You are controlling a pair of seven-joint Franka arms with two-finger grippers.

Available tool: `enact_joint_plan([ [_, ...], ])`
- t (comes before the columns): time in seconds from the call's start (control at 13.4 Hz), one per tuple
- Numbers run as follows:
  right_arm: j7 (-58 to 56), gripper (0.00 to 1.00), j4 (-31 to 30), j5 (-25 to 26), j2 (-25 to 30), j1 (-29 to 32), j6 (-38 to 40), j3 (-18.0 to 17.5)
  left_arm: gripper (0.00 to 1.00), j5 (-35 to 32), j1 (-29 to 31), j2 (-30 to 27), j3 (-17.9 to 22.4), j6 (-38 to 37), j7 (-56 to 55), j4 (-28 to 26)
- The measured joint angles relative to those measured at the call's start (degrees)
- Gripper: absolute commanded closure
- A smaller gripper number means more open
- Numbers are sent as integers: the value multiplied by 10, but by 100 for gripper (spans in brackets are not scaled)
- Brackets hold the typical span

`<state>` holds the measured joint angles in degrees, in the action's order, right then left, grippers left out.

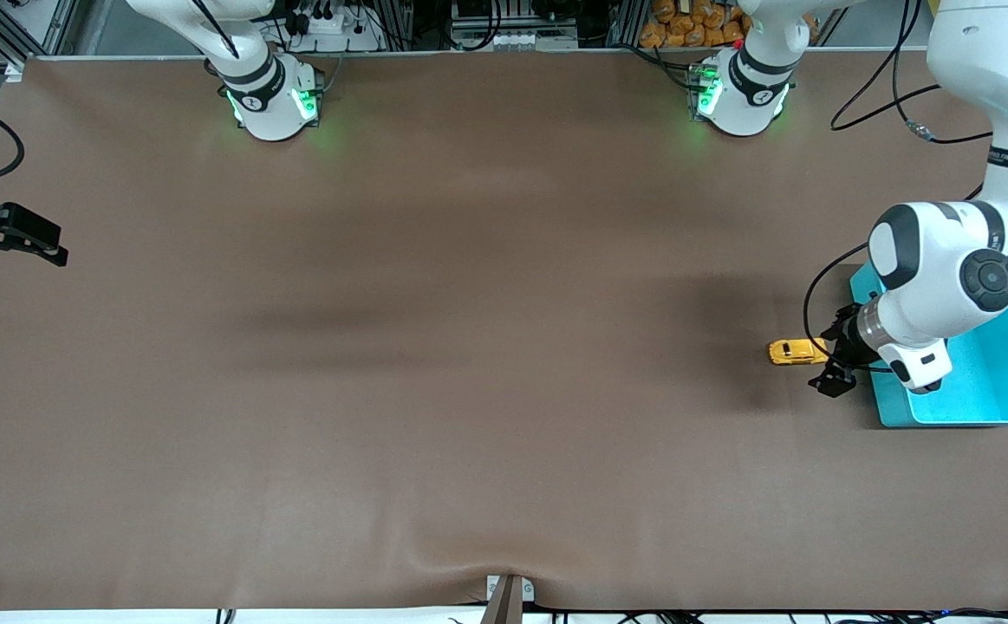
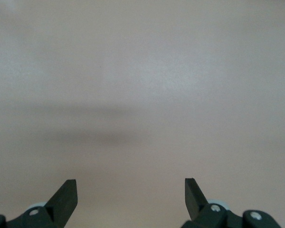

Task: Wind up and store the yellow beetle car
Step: 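Close the left gripper on the yellow car and lift it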

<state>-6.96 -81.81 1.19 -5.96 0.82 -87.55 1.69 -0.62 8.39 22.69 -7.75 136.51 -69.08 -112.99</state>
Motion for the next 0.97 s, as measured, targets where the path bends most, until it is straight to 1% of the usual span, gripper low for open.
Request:
enact_joint_plan([
  [0.3, 0, 0, -2, -20, 0, 0, 7, 1, 0, 0, 2, 18, 0, 24, -19, -12],
  [0.67, -5, 0, -4, -21, 3, 0, 8, 2, 0, 0, 30, 23, 0, 89, -23, -69],
  [0.97, -6, 0, -24, -21, 18, 0, 6, 2, 0, 0, 35, 32, -1, 119, -46, -80],
])
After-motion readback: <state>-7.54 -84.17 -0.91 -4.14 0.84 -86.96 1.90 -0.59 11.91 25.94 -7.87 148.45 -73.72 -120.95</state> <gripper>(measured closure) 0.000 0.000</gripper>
